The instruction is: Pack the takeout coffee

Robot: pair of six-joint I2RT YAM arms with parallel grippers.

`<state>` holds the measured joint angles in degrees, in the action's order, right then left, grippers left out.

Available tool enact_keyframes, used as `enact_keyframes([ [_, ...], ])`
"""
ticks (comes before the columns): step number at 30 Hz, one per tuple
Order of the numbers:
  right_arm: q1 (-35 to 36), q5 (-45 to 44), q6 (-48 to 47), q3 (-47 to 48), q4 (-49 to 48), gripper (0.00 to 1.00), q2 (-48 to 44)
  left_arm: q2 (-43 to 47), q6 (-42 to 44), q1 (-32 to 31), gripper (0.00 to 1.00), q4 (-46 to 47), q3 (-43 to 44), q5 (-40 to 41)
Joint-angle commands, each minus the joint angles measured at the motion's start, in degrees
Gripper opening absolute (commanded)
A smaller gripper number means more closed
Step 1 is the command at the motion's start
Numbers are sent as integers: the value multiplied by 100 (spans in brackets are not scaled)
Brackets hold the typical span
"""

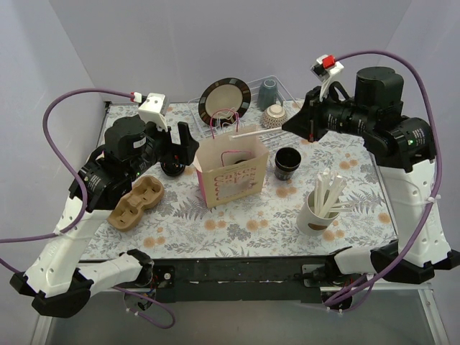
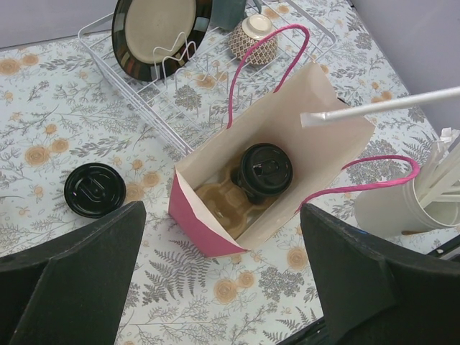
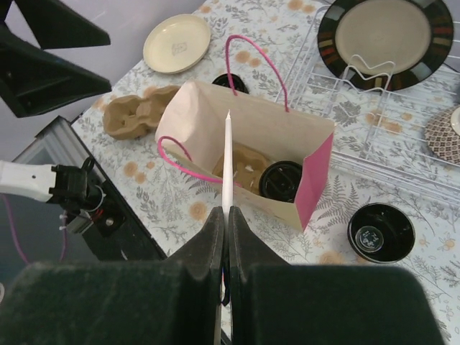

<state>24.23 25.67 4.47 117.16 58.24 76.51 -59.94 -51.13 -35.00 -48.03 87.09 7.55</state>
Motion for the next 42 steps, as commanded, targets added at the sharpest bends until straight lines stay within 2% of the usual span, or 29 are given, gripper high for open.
enact_keyframes([
  [1,266,176,-298,-1,311,1,-75,114,95,-15,89,-48,177,36],
  [4,740,-210,-306,60,250,1,83,149,104,-15,89,-110,159,62],
  [9,1478,-1160,-289,430,161,3,908,211,-54,-15,89,-66,36,62],
  [10,1514,-1239,-245,421,135,6,1014,228,-81,-15,89,-66,19,71],
  [17,1857,-1959,-8,473,-85,9,1813,387,-230,-15,90,-5,-245,176],
  [23,2182,-2276,133,957,12,14,2394,475,-362,-15,90,48,-421,220],
  [27,2401,-2154,422,1037,-110,19,2562,519,-380,-15,90,57,-491,299],
  [30,2464,-2023,607,1019,-295,31,2623,563,-380,-15,90,92,-588,335],
  [34,2490,-1760,783,975,-339,40,2659,554,-380,-15,90,162,-640,343],
  [42,2464,-1995,1064,1044,-629,42,2263,527,-327,-15,91,329,-579,265],
])
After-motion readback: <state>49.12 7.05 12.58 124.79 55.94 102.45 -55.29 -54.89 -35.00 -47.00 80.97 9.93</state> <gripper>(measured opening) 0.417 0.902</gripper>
